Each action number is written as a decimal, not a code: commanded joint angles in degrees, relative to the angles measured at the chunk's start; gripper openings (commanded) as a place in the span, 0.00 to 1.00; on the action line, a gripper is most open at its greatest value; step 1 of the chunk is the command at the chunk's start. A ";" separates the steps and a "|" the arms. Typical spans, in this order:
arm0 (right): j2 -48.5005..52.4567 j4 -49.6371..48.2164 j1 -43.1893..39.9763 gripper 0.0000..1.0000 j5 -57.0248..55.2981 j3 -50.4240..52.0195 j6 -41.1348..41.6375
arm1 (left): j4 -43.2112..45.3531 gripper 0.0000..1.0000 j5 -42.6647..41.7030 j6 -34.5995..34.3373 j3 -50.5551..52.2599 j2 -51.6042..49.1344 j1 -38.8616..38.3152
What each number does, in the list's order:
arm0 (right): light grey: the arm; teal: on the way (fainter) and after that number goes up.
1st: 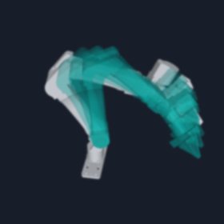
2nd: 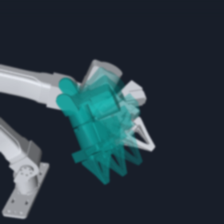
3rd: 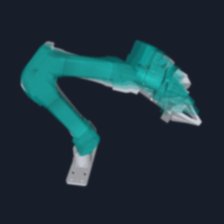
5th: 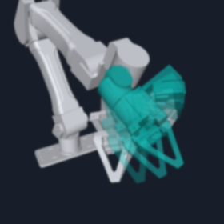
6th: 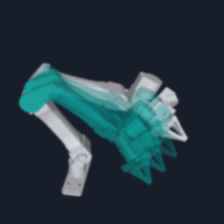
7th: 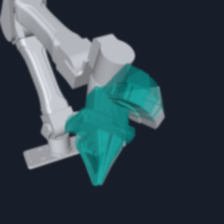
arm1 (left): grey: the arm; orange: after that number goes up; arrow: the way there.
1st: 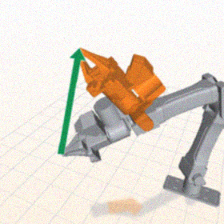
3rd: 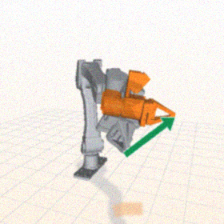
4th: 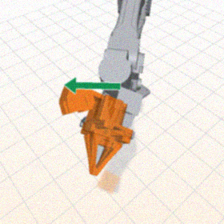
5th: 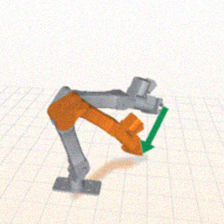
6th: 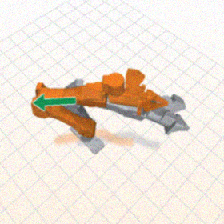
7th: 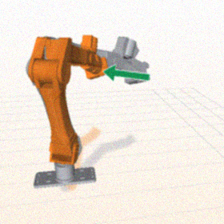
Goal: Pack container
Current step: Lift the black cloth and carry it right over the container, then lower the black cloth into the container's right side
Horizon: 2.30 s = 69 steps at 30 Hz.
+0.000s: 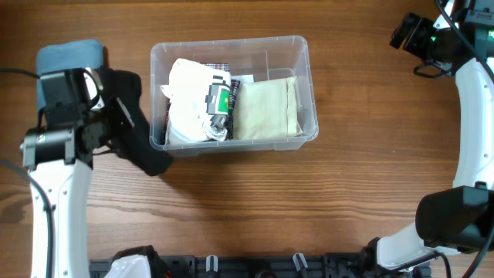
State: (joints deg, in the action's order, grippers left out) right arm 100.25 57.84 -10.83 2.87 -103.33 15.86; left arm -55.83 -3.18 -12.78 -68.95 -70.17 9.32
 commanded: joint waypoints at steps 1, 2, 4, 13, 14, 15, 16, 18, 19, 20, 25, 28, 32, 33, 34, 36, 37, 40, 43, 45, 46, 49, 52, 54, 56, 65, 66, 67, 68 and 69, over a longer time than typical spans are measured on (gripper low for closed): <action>0.04 -0.13 0.13 1.00 -0.79 -0.15 0.74 | -4.63 0.04 -1.84 2.14 -5.77 5.35 -0.22; 0.04 -0.13 0.13 1.00 -0.79 -0.15 0.74 | -5.73 0.04 -1.49 2.19 -6.73 5.66 -0.22; 0.04 -0.13 0.13 1.00 -0.79 -0.15 0.72 | -8.48 0.04 -1.53 2.29 -9.64 6.01 -0.22; 0.04 -0.13 0.13 1.00 -0.79 -0.15 0.74 | -6.75 0.04 -6.45 0.09 -14.43 4.28 -2.12; 0.04 -0.11 0.13 1.00 -0.79 -0.15 0.72 | -5.79 0.04 -6.47 0.09 -14.43 3.69 -3.26; 0.04 -0.13 0.13 1.00 -0.79 -0.15 0.74 | -4.74 0.04 -6.45 0.11 -14.43 3.17 -4.52; 0.04 -0.13 0.13 1.00 -0.79 -0.15 0.72 | -2.45 0.04 -6.45 0.09 -14.43 2.27 -6.73; 0.04 -0.13 0.13 1.00 -0.79 -0.15 0.74 | 0.98 0.04 -6.45 0.11 -14.43 1.40 -9.35; 0.04 -0.13 0.13 1.00 -0.79 -0.15 0.72 | 3.26 0.04 -6.47 0.13 -14.43 0.98 -11.06; 0.04 -0.13 0.13 1.00 -0.79 -0.15 0.74 | 5.64 0.04 -6.47 0.26 -14.43 0.74 -12.39; 0.04 -0.13 0.13 1.00 -0.79 -0.15 0.74 | 15.50 0.04 -6.49 0.35 -14.43 0.70 -15.85; 0.04 -0.13 0.13 1.00 -0.79 -0.15 0.74 | 16.76 0.04 -6.69 0.83 -14.45 0.15 -16.76; 0.04 -0.13 0.13 1.00 -0.79 -0.15 0.74 | 15.80 0.04 -7.08 2.16 -14.45 -1.07 -19.56; 0.04 -0.13 0.13 1.00 -0.79 -0.15 0.72 | 15.80 0.04 -7.10 2.64 -14.45 -1.53 -21.07; 0.04 -0.13 0.13 1.00 -0.79 -0.15 0.74 | 16.26 0.04 -7.30 3.39 -14.45 -2.05 -23.78; 0.04 -0.13 0.13 1.00 -0.79 -0.15 0.74 | 17.11 0.04 -6.97 3.32 -14.45 -2.73 -27.02; 0.04 -0.13 0.13 1.00 -0.79 -0.15 0.74 | 17.27 0.04 -6.21 3.28 -14.45 -2.99 -28.30; 0.04 -0.13 0.13 1.00 -0.79 -0.15 0.74 | 16.85 0.04 -0.90 1.77 -14.45 -4.09 -32.70; 0.04 -0.13 0.13 1.00 -0.79 -0.15 0.74 | 15.72 0.04 7.91 1.38 -14.45 -5.35 -36.94; 0.04 -0.13 0.13 1.00 -0.79 -0.15 0.74 | 14.67 0.04 13.64 1.38 -14.45 -6.05 -38.82; 0.04 -0.13 0.13 1.00 -0.79 -0.15 0.74 | 14.08 0.04 16.57 1.40 -14.45 -6.49 -39.58; 0.04 -0.13 0.13 1.00 -0.79 -0.15 0.74 | 13.77 0.04 20.57 1.38 -14.45 -8.37 -41.40; 0.04 -0.13 0.13 1.00 -0.79 -0.15 0.74 | 16.46 0.04 17.42 1.36 -14.45 -10.27 -42.77; 0.04 -0.13 0.13 1.00 -0.79 -0.15 0.72 | 20.00 0.04 16.48 1.36 -14.45 -11.98 -44.68; 0.04 -0.13 0.13 1.00 -0.79 -0.15 0.74 | 23.69 0.04 16.37 1.36 -14.45 -13.29 -46.62; 0.04 -0.13 0.13 1.00 -0.79 -0.15 0.72 | 37.83 0.04 -9.64 -8.02 -14.45 -14.05 -45.31; 0.04 -0.13 0.13 1.00 -0.79 -0.15 0.74 | 37.83 0.04 -12.81 -9.29 -14.45 -14.03 -44.22; 0.04 -0.13 0.13 1.00 -0.79 -0.15 0.74 | 37.83 0.04 -16.57 -11.21 -14.45 -14.03 -42.71; 0.04 -0.13 0.13 1.00 -0.79 -0.15 0.74 | 37.86 0.04 -20.11 -13.11 -14.45 -14.03 -41.24; 0.04 -0.13 0.13 1.00 -0.79 -0.15 0.72 | 37.86 0.04 -23.78 -15.06 -14.45 -14.03 -39.76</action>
State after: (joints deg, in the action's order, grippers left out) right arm 100.25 57.84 -10.83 2.87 -103.33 15.86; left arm -19.00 -11.73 -19.94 -81.95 -85.23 -35.05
